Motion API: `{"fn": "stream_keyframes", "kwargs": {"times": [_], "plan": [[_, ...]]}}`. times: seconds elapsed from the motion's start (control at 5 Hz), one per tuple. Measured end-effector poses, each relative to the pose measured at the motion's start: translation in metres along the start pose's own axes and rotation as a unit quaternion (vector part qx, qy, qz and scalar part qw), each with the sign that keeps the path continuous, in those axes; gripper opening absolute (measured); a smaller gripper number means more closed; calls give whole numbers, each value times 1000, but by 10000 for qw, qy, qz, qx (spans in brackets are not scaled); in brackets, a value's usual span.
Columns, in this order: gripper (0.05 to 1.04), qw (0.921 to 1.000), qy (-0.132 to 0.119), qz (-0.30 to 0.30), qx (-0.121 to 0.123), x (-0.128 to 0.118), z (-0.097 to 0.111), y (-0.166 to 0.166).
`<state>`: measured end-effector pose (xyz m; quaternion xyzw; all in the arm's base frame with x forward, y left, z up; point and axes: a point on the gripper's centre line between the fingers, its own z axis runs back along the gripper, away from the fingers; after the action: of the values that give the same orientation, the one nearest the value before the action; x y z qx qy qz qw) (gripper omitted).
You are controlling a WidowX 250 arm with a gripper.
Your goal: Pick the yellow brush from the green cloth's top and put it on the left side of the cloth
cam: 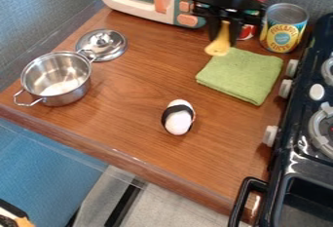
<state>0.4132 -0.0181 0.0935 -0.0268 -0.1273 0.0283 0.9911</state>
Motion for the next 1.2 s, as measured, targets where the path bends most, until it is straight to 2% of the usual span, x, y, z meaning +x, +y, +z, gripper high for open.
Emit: {"fn": "stream_keyframes", "kwargs": {"times": [0.4,0.6,1.0,1.2], "plan": [[342,9984,329,300,360,-25,-5,77],[341,9982,231,218,508,-26,-2,110],[341,9979,397,-291,413,-30,-31,116],[405,9971,509,-477,303,-33,-43,106]]}}
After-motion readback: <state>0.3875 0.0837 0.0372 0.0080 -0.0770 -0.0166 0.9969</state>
